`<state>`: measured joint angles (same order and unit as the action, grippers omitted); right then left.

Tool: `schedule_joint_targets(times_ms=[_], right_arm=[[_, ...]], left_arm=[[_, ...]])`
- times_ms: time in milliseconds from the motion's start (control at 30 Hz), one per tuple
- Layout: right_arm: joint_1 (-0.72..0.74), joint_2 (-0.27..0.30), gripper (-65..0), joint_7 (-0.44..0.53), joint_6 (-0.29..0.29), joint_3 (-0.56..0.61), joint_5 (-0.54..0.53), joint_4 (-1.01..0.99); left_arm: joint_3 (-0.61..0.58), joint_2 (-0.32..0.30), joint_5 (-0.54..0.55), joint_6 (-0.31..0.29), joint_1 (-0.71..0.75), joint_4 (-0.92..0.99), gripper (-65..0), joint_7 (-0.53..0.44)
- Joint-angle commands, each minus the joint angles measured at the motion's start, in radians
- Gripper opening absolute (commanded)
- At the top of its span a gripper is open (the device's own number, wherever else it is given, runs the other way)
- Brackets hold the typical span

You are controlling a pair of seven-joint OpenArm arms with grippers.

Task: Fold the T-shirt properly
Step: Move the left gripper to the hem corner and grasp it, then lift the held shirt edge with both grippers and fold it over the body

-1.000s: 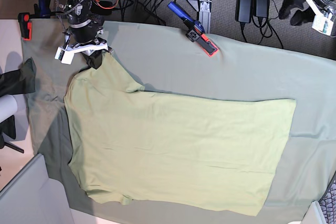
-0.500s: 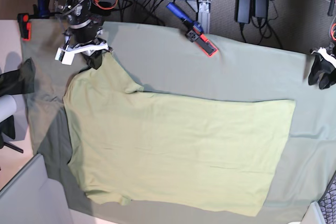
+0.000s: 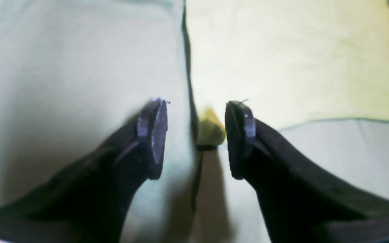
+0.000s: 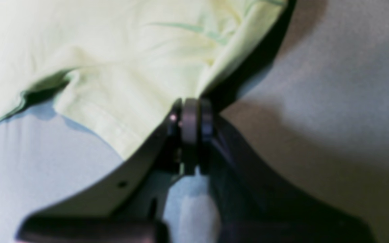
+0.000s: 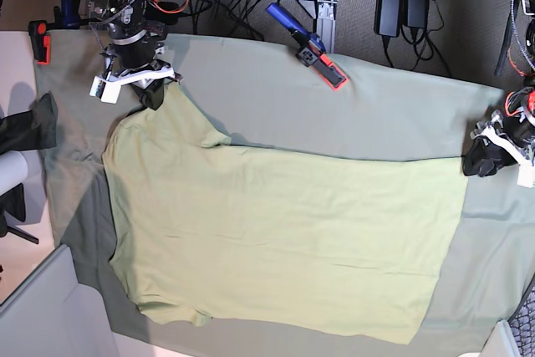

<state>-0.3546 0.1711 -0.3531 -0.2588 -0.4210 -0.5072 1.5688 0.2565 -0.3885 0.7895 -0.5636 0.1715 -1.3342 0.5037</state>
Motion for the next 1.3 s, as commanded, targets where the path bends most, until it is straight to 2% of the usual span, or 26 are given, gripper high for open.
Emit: schedule_joint_targets(times_ms=[0,267,500,533,633,667,733,833,933,1033,1100,1267], right_arm=[[-0.003,0.008,-65.0,0.000,-0.007,-0.002,0.003,0.011],[-0.006,0.008,-65.0,0.000,-0.007,-0.002,0.003,0.011],[-0.006,0.008,-65.0,0.000,-0.007,-0.002,0.003,0.011],[-0.006,0.008,-65.0,0.000,-0.007,-0.002,0.003,0.011],[-0.006,0.008,-65.0,0.000,-0.008,-0.002,0.003,0.011],[-0.006,0.008,-65.0,0.000,-0.008,-0.002,0.003,0.011],[-0.006,0.008,-65.0,-0.004,-0.008,-0.002,0.003,0.011],[-0.006,0.009,-65.0,-0.020,-0.009,-0.004,0.003,0.012],[-0.007,0.009,-65.0,-0.071,-0.011,-0.020,0.002,0.013],[-0.031,0.008,-65.0,-0.078,-0.012,-0.055,-0.035,0.019],[-0.054,0.009,-65.0,-0.079,-0.043,-0.087,-0.062,0.030],[-0.093,0.009,-65.0,-0.148,-0.060,-0.158,-0.131,0.070]], left_arm=[[0.002,-0.003,0.006,-0.009,-0.001,-0.008,-32.9,0.024],[-0.101,0.027,-0.022,-0.009,-0.003,-0.008,-32.9,0.016],[-0.105,0.041,-0.090,-0.008,-0.003,-0.008,-34.6,-0.038],[-0.105,0.042,-0.103,-0.009,-0.003,-0.008,-39.0,-0.050],[-0.105,0.042,-0.134,-0.009,-0.006,-0.008,-63.8,-0.069],[-0.105,0.041,-0.149,-0.009,-0.006,-0.008,-65.0,-0.071],[-0.105,0.038,-0.174,-0.026,-0.006,-0.008,-65.0,-0.070],[-0.105,0.019,-0.167,-0.135,-0.005,-0.011,-65.0,-0.066],[-0.105,-0.017,-0.100,-0.135,-0.002,-0.021,-65.0,-0.040],[-0.105,-0.053,-0.075,-0.135,0.005,-0.032,-65.0,-0.024],[-0.105,-0.073,-0.070,-0.135,0.013,-0.034,-65.0,-0.023],[-0.098,-0.080,-0.005,-0.135,0.018,-0.034,-65.0,0.061]])
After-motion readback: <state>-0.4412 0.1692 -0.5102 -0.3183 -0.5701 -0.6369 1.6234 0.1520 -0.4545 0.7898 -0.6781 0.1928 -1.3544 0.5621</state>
